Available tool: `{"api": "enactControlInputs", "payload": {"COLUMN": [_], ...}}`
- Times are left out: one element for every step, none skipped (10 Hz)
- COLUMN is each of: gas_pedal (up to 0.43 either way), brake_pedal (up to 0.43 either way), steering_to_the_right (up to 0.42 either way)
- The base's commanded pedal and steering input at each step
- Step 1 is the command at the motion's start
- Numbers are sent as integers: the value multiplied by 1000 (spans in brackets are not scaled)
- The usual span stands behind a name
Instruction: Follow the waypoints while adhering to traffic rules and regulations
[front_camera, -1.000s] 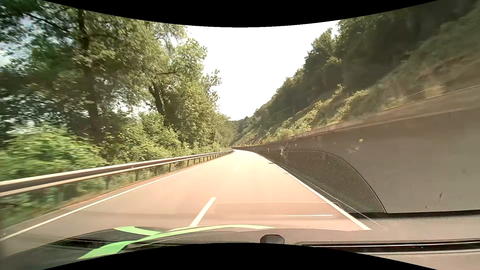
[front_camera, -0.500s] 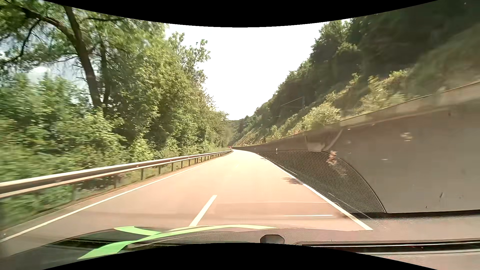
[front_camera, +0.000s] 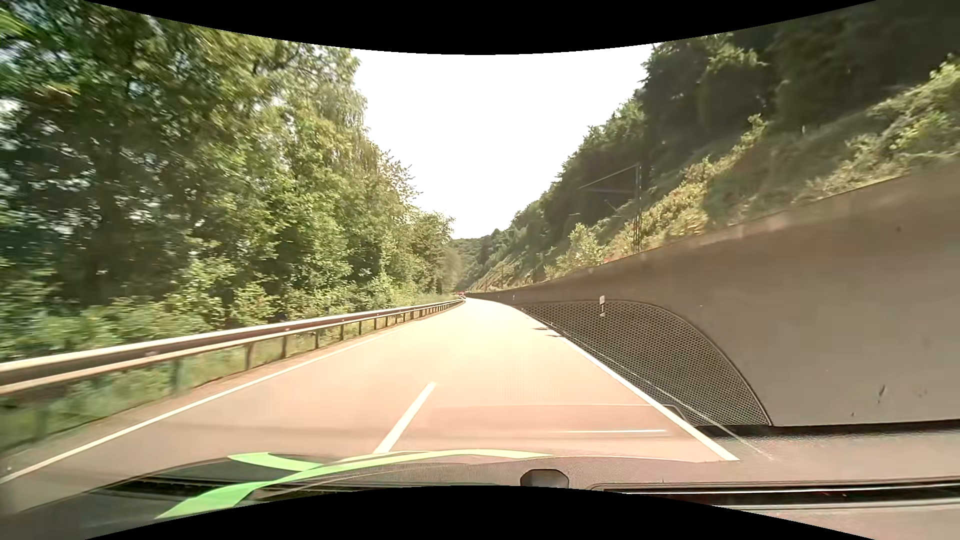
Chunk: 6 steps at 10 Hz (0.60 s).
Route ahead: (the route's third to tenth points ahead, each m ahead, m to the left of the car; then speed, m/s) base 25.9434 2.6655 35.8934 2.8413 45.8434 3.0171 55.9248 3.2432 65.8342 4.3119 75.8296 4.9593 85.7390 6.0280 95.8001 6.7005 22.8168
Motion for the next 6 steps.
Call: {"api": "enactControlInputs", "payload": {"gas_pedal": [138, 138, 138, 138, 138, 157], "brake_pedal": [0, 0, 0, 0, 0, 0], "steering_to_the_right": [-4, -4, -4, -4, -4, -5]}}
